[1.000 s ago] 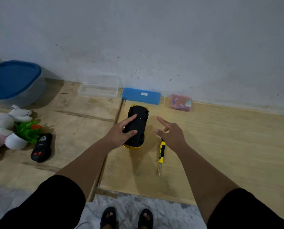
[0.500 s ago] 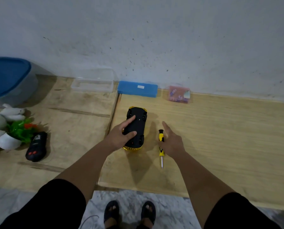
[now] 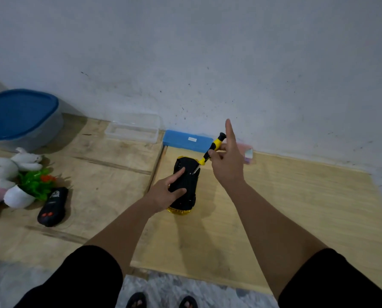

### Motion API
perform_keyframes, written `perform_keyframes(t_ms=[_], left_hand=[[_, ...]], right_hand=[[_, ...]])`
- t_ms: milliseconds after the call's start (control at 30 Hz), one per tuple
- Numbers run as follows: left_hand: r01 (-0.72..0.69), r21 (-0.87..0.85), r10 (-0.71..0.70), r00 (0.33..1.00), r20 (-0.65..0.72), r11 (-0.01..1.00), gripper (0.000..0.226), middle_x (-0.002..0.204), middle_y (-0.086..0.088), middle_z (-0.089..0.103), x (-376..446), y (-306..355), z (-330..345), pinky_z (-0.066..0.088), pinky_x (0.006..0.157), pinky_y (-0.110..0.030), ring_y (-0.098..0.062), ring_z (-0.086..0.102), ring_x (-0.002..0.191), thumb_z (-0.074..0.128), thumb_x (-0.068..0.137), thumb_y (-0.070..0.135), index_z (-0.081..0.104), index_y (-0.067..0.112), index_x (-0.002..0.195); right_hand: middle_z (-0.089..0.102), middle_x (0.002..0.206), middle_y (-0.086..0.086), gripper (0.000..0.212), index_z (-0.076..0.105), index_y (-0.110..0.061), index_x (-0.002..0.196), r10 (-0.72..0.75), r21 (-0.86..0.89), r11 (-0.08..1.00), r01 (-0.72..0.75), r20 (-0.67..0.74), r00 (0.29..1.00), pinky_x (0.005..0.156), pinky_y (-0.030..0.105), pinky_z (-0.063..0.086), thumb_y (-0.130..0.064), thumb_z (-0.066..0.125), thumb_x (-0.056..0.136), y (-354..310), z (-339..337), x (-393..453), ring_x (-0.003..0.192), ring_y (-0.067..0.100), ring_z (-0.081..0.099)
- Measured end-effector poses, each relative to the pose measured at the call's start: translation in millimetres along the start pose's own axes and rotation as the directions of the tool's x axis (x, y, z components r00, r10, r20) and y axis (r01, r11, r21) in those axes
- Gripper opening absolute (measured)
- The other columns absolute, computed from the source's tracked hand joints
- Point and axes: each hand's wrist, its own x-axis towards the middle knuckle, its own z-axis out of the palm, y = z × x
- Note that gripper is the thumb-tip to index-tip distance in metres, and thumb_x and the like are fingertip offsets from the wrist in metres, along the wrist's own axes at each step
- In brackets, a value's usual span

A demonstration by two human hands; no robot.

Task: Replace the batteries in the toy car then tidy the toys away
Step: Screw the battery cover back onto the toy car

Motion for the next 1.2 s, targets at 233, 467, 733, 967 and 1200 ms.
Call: perform_keyframes(t_ms=[233,467,733,967,1200], left_hand=[[0.009,-0.010,-0.009,1.000,0.010,1.000,0.064,0.133,0.006,0.051,-7,-2,-6,0.045,0.102,-0.035,-0.016,0.053,0.117,0.061,0.091,0.020,0.032,0.045,0.141],[-0.005,-0.048,0.005,1.000,-0.006,0.999,0.063,0.136,0.004,0.051,-9,-4,-8,0.046,0.102,-0.037,-0.016,0.055,0.117,0.063,0.090,0.018,0.035,0.047,0.139],[0.002,-0.086,-0.002,1.000,0.003,0.996,0.064,0.136,0.003,0.051,-9,-5,-8,0.047,0.101,-0.037,-0.016,0.055,0.117,0.062,0.090,0.016,0.035,0.047,0.139],[-0.003,-0.100,0.003,1.000,0.007,0.995,0.064,0.137,0.002,0.051,-8,-4,-10,0.046,0.102,-0.038,-0.017,0.055,0.117,0.062,0.090,0.014,0.035,0.046,0.139],[-0.007,-0.109,0.009,1.000,0.013,0.994,0.063,0.135,0.003,0.052,-7,-1,-11,0.049,0.098,-0.033,-0.015,0.056,0.115,0.062,0.090,0.016,0.036,0.050,0.136]], right_hand=[[0.054,0.097,-0.002,0.074,0.024,-0.036,0.145,-0.008,0.007,1.000,0.009,-0.043,0.999,0.086,0.040,0.054,-0.001,0.056,0.089,1,11,0,0.078,0.013,0.059],[0.056,0.115,0.005,0.072,0.027,-0.034,0.145,-0.020,0.022,1.000,0.021,-0.030,0.999,0.083,0.023,0.051,-0.001,0.058,0.088,3,17,-2,0.088,0.013,0.059],[0.054,0.105,-0.001,0.071,0.030,-0.033,0.144,-0.015,0.014,1.000,0.016,-0.027,1.000,0.083,0.028,0.054,-0.001,0.059,0.087,2,19,-2,0.085,0.013,0.060],[0.053,0.107,-0.003,0.071,0.029,-0.032,0.144,-0.028,0.011,1.000,0.029,-0.028,0.999,0.081,0.023,0.052,0.000,0.058,0.088,-2,18,0,0.085,0.009,0.057],[0.053,0.104,-0.002,0.071,0.030,-0.034,0.143,-0.008,0.029,1.000,0.009,-0.017,1.000,0.082,0.026,0.054,0.000,0.058,0.088,-2,18,1,0.090,0.017,0.062]])
